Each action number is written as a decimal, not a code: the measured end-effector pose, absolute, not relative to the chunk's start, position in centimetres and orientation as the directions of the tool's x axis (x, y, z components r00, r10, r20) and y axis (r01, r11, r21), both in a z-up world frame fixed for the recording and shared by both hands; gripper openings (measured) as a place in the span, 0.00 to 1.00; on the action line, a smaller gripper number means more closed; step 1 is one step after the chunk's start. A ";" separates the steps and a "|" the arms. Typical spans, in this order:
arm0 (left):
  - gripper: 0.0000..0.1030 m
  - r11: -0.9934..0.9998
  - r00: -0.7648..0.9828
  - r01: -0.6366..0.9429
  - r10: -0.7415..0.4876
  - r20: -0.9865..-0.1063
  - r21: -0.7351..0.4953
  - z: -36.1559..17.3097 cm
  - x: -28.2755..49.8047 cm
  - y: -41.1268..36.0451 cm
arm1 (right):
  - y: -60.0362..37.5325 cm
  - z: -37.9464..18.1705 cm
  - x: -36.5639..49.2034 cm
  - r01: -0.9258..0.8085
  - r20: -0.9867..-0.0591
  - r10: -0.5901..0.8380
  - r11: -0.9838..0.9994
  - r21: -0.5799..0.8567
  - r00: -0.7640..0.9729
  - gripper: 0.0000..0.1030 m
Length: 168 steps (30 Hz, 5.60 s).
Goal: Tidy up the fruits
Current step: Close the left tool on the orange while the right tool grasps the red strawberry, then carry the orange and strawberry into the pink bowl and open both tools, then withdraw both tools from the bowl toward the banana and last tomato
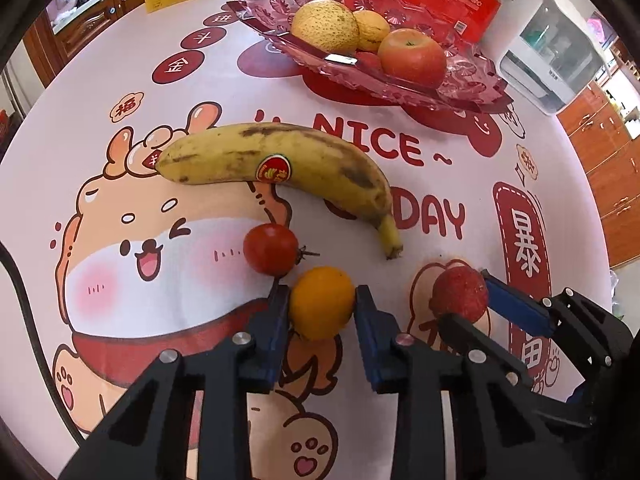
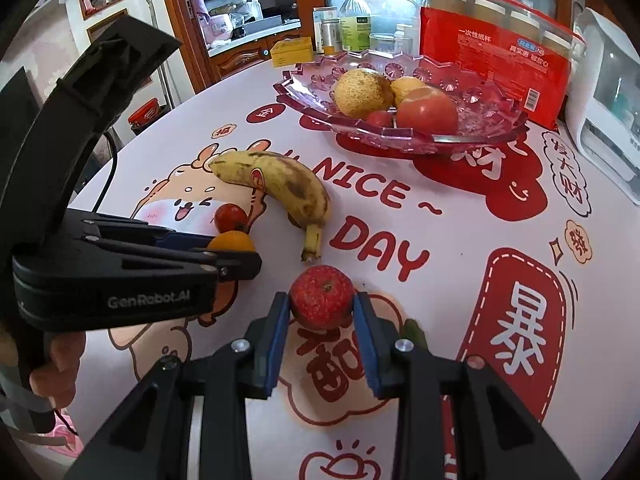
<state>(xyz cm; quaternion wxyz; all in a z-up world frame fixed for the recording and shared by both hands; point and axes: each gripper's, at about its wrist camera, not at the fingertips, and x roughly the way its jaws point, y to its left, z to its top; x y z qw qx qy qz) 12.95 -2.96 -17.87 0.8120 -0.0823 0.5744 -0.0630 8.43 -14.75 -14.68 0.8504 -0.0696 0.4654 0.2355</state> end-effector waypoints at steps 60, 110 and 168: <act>0.29 0.979 0.466 0.204 -0.115 -0.877 -0.020 -3.1 36.4 -2.3 | -16.8 -2.0 33.7 -0.125 -0.851 0.187 0.982 0.144 0.491 0.32; 0.86 0.972 0.399 0.233 -0.110 -0.910 -0.016 -6.8 36.1 -5.0 | -19.2 -8.1 32.3 -0.026 -0.908 0.120 0.992 0.120 0.401 0.40; 0.93 0.990 0.478 0.070 -0.143 -0.867 -0.124 -9.9 11.7 1.7 | -16.2 -7.3 14.8 -0.311 -0.828 0.326 0.930 0.194 0.457 0.48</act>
